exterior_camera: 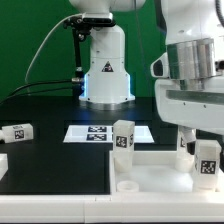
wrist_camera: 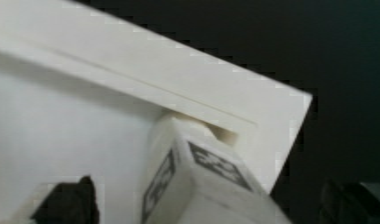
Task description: Assemble square table
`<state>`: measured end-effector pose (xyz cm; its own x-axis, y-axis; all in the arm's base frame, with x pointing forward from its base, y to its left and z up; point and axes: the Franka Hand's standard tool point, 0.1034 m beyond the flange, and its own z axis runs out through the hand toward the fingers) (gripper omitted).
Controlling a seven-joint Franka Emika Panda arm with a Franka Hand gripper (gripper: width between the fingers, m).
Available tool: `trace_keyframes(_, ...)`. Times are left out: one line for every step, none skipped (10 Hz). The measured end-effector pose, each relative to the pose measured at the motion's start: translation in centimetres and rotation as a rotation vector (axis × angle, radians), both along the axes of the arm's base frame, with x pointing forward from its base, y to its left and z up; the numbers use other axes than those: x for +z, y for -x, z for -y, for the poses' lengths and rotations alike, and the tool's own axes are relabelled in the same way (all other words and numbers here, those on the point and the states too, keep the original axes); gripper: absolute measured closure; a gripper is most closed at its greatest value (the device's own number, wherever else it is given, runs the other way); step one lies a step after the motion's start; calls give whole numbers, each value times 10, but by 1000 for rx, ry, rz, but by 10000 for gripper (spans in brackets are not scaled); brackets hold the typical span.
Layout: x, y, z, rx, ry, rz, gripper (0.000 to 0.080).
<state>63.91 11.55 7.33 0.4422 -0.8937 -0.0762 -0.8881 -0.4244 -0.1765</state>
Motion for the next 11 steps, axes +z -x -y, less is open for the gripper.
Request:
trace_keyframes(-1, 0, 1, 6, 3, 2, 156)
trace_keyframes(-1, 0, 2, 66, 12, 10, 156)
trace_keyframes(-1, 0, 3, 136, 24, 19, 151)
trace_keyframes(0, -2, 6, 291, 65, 40, 151)
trace_keyframes(4, -6, 8, 532, 137, 73, 151)
trace_keyframes(3, -6, 8, 632, 161, 82, 151)
trace_keyframes(2, -6, 9, 617, 160, 79, 151)
trace_keyframes(2, -5, 9, 594, 157, 76, 195)
trace_keyframes(2, -5, 9, 594, 157, 76, 195)
trace_keyframes(2, -5, 9, 586, 156, 75, 371)
trace_keyframes(1, -5, 9, 494, 143, 64, 371)
